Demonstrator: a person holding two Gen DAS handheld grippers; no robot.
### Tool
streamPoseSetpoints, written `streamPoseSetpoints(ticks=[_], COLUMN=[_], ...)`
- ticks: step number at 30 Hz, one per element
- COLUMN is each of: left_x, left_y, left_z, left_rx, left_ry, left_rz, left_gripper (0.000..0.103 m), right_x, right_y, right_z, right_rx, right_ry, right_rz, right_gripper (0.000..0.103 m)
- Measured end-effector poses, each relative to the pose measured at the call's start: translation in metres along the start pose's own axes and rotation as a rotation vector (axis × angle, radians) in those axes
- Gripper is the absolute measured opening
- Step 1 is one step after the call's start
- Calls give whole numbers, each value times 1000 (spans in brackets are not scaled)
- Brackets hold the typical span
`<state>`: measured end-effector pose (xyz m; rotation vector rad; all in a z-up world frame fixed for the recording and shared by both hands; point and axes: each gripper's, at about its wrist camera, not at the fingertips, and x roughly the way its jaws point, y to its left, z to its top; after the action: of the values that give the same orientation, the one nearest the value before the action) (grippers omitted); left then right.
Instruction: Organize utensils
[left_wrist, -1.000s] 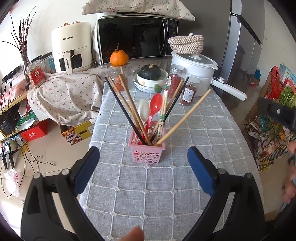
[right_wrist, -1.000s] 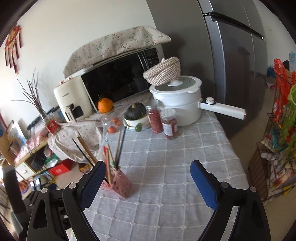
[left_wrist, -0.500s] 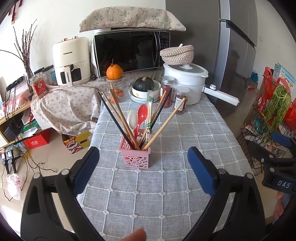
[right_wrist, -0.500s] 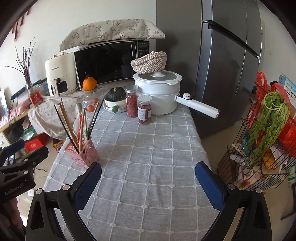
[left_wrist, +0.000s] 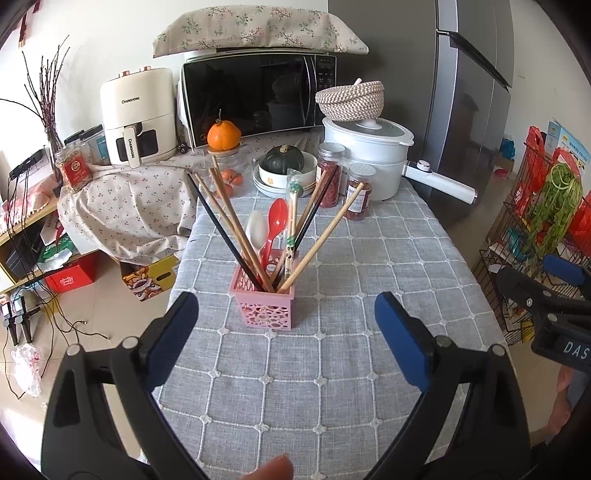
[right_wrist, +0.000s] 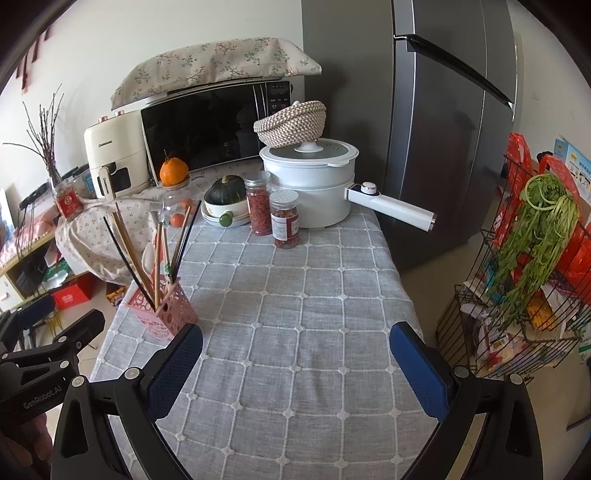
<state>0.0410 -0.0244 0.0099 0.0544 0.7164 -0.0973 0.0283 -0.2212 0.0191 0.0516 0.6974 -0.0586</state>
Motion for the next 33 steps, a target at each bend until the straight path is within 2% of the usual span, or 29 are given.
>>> streamPoseSetpoints(ticks=[33], left_x=[-2], left_y=[0], left_z=[0], left_rx=[-3], left_ry=[-7], left_rz=[-1], left_gripper=[96], right_x=[0], right_y=[6], right_z=[1], right_rx=[4], right_ry=[-10], right_rz=[12], right_gripper=[102])
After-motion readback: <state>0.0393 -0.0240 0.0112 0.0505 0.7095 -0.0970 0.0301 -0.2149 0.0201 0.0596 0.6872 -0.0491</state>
